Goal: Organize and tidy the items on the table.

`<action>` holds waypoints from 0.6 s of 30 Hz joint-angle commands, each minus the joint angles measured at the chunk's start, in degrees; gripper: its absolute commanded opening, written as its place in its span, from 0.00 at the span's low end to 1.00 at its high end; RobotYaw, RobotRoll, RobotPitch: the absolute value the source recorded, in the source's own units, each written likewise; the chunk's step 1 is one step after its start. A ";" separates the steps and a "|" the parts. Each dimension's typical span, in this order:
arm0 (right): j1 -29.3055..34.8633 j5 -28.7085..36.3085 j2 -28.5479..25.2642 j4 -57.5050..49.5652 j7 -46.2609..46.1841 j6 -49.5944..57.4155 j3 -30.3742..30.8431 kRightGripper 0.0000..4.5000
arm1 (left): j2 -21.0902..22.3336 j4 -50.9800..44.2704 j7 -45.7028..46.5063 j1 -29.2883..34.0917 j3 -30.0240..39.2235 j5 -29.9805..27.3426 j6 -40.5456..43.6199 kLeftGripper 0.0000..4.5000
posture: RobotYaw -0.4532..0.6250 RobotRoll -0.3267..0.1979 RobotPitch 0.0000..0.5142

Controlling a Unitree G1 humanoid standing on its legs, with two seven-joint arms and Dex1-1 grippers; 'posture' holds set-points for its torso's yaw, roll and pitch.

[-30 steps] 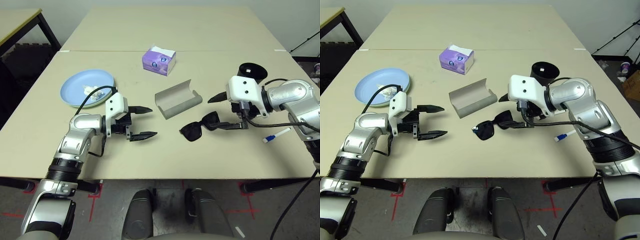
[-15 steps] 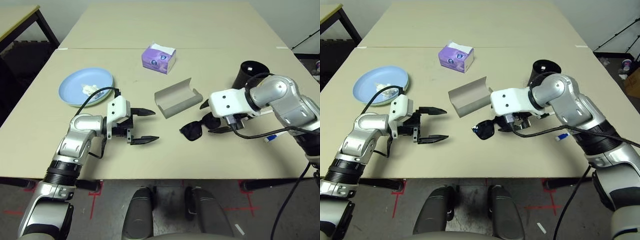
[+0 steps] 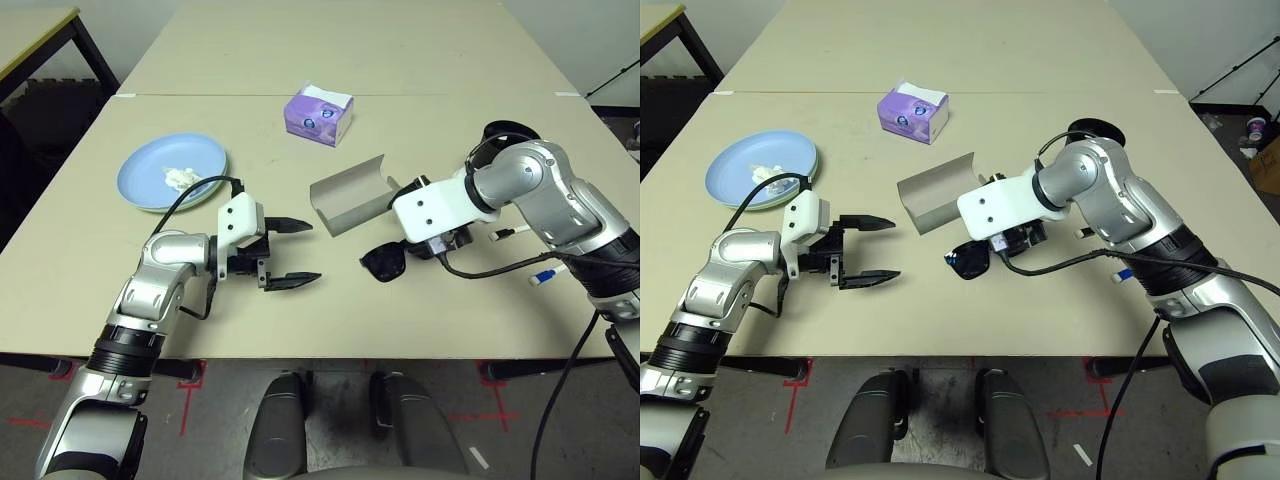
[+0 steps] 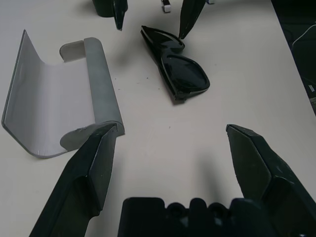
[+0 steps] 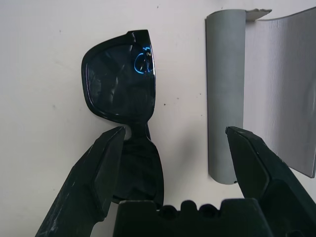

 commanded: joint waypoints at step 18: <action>-1.34 -3.04 0.19 -4.47 2.57 3.14 1.58 1.00 | 0.34 -4.48 1.66 1.71 -0.44 -0.94 4.47 1.00 | 0.47 0.62 0.42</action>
